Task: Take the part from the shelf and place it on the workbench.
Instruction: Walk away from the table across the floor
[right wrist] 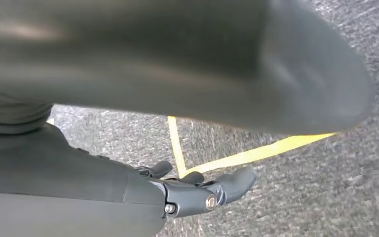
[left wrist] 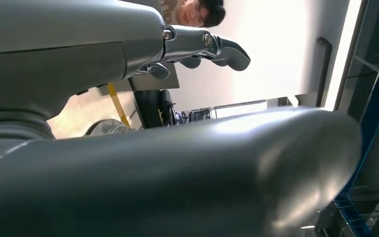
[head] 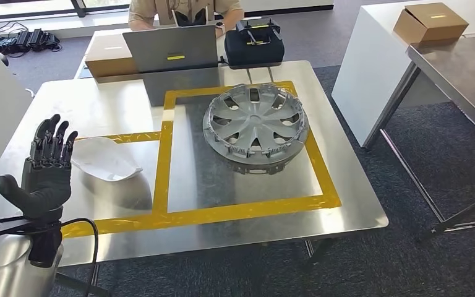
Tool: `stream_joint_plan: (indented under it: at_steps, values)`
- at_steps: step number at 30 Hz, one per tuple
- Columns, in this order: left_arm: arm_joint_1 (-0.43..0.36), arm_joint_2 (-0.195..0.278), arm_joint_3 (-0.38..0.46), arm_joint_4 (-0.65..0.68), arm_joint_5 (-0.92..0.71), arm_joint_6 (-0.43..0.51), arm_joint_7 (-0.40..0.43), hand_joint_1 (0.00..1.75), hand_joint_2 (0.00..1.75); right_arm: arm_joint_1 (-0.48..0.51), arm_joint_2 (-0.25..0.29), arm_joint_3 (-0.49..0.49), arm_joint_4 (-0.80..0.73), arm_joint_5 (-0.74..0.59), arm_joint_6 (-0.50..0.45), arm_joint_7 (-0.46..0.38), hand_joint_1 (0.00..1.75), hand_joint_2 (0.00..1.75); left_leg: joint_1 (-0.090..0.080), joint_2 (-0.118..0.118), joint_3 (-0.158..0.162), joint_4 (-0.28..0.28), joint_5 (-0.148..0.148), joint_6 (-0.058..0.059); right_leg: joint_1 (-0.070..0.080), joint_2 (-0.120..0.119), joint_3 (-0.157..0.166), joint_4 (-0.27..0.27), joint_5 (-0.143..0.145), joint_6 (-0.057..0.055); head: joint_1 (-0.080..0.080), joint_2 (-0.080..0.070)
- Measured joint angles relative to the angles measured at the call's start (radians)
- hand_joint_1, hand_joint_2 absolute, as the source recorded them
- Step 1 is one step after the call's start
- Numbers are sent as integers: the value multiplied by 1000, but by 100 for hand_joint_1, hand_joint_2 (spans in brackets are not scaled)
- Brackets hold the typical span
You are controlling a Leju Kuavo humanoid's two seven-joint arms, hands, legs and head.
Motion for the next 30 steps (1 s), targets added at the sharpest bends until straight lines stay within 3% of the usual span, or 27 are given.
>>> stream_joint_plan:
  at_steps: [2, 4, 5, 6, 7, 10, 12, 15, 17, 19, 20, 21, 22, 24, 26, 27, 30]
  values:
    - [-2, 2, 1, 2, -7, 1, 0, 0, 0, -1, 0, 0, 0, 0, -1, 0, 0, 0, 3, 1, -28, 67, -60, -11, -2, -3, -17, -2, 17, -12, -7, 0]
    - [-4, 3, 1, 6, -11, 2, 0, 0, 0, -1, 0, 0, 0, -1, -2, 0, 0, 0, 5, 2, -69, 194, -146, -18, -1, -3, -38, -2, 32, -15, -13, 0]
    - [-4, 2, 1, 9, -13, 2, 0, 0, 0, -1, 0, 0, 0, -2, -2, 0, 0, 0, 5, 2, -78, 243, -172, -19, 0, -4, -48, -1, 40, -15, -14, 0]
    - [-4, 3, 1, 11, -17, 2, 0, 0, 0, -1, 0, 0, 0, -2, -3, 0, 0, 0, 5, 2, -70, 259, -180, -19, 1, -4, -59, 0, 47, -14, -15, 0]
    - [-4, 3, 1, 14, -20, 2, 0, 0, 0, 0, 0, 0, 0, -2, -3, 0, 0, 0, 5, 2, -42, 235, -170, -18, 1, -4, -68, 2, 53, -13, -16, 0]
    - [-7, 7, 1, 16, -23, 2, -3, 0, 0, 0, 0, 0, 0, -2, -3, 0, 0, 0, 2, 2, 96, 32, -116, -5, 2, -4, -83, 4, 70, -3, -18, 0]
    - [-10, 10, 1, 16, -23, 2, -6, 0, 0, -1, 0, 0, 0, -2, -3, 0, 0, 0, -5, 1, 126, -26, -106, 9, 2, -3, -84, 2, 81, 10, -19, 0]
    - [-11, 12, 0, 19, -23, 2, -7, 0, 0, -1, 0, 0, 0, -2, -3, 0, 0, 0, -6, 2, 114, -29, -81, 32, -1, -2, -88, -1, 88, 30, -18, 0]
    - [-12, 11, 0, 19, -24, 2, -7, 0, 0, 0, 0, 0, 0, -2, -3, 1, 0, 0, -2, 6, 98, -34, -60, 47, -2, -1, -111, 55, 30, 38, -14, 0]
    - [-12, 10, 0, 21, -25, 2, -7, 0, 0, -1, 0, 0, 0, -2, -3, 1, 0, 0, -4, 8, 72, -32, -41, 55, -2, -1, -150, 177, -65, 44, -9, 0]
    - [-11, 10, 0, 23, -25, 2, -7, 0, 0, -1, 0, 0, 0, -2, -3, 1, 0, 0, -4, 8, 58, -30, -31, 56, -2, -1, -164, 235, -95, 46, -7, 0]
    - [-10, 9, 0, 24, -25, 2, -7, 0, 0, -1, 0, 0, 0, -2, -3, 0, 0, 0, -5, 8, 43, -27, -22, 56, -2, -1, -165, 269, -106, 47, -7, 0]
    - [-9, 9, 0, 26, -25, 2, -7, 0, 0, -1, 0, 0, 0, -2, -3, 0, 0, 0, -5, 8, 27, -24, -13, 55, -2, -1, -150, 270, -96, 47, -6, 0]
    - [-6, 8, 0, 27, -25, 2, -8, 0, 0, -2, 0, 0, 0, -1, -2, 0, 0, 0, -6, 8, -1, -14, 3, 50, -1, -1, -66, 171, -49, 42, -5, 0]
    - [-1, 8, 0, 24, -26, 3, -10, 0, 0, -6, 0, 0, 0, 0, 0, -2, 0, 0, -6, 8, -20, -5, 16, 41, 4, -1, 21, 42, -33, 32, -5, 0]
    - [2, 8, 0, 22, -26, 4, -12, 0, 0, -8, -1, 0, 0, 1, 2, -5, 0, 0, -6, 9, -24, -3, 23, 34, 7, 0, 43, 5, -36, 26, -5, 0]
    - [16, 6, -2, 15, -29, 10, -17, 0, 0, -8, 0, 0, 0, 3, 9, -24, 0, 0, -3, 9, -26, -10, 44, 14, 11, 0, 35, -11, -20, 4, -4, 0]
